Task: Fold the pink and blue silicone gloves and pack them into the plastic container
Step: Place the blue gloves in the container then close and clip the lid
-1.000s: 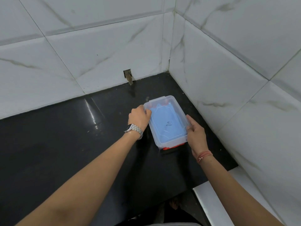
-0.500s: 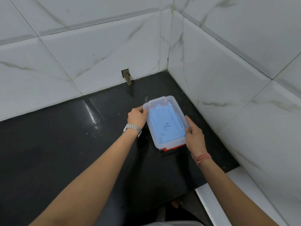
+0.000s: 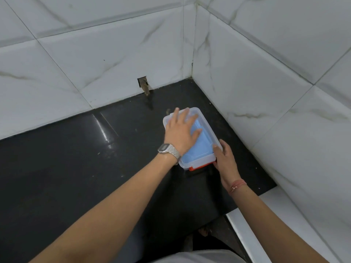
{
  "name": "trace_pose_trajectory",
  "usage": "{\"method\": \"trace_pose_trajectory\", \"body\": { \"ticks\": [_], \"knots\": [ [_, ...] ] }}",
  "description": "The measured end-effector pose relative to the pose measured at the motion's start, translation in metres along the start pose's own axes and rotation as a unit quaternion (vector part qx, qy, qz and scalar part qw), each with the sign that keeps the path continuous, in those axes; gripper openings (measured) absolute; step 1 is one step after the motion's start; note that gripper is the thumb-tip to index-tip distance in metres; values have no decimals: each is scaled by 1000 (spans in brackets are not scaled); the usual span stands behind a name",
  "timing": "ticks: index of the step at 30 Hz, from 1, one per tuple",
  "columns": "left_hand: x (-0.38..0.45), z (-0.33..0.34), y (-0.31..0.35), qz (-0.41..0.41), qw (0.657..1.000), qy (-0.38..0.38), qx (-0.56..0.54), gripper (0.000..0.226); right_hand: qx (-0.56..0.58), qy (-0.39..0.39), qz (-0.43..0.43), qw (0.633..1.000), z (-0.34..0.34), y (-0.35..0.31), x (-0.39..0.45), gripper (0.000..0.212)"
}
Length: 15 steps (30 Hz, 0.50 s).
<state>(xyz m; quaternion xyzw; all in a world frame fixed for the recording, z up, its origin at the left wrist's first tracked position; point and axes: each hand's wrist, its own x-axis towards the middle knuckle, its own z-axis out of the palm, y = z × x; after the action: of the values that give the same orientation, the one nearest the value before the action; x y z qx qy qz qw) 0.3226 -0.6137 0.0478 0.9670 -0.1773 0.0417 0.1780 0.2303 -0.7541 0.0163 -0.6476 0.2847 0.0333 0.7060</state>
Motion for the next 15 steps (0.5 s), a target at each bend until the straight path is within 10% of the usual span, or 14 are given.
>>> {"method": "trace_pose_trajectory", "body": {
  "ticks": [15],
  "knots": [
    [-8, 39, 14, 31, 991, -83, 100, 78, 357, 13, 168, 919, -6, 29, -50, 14]
  ]
}}
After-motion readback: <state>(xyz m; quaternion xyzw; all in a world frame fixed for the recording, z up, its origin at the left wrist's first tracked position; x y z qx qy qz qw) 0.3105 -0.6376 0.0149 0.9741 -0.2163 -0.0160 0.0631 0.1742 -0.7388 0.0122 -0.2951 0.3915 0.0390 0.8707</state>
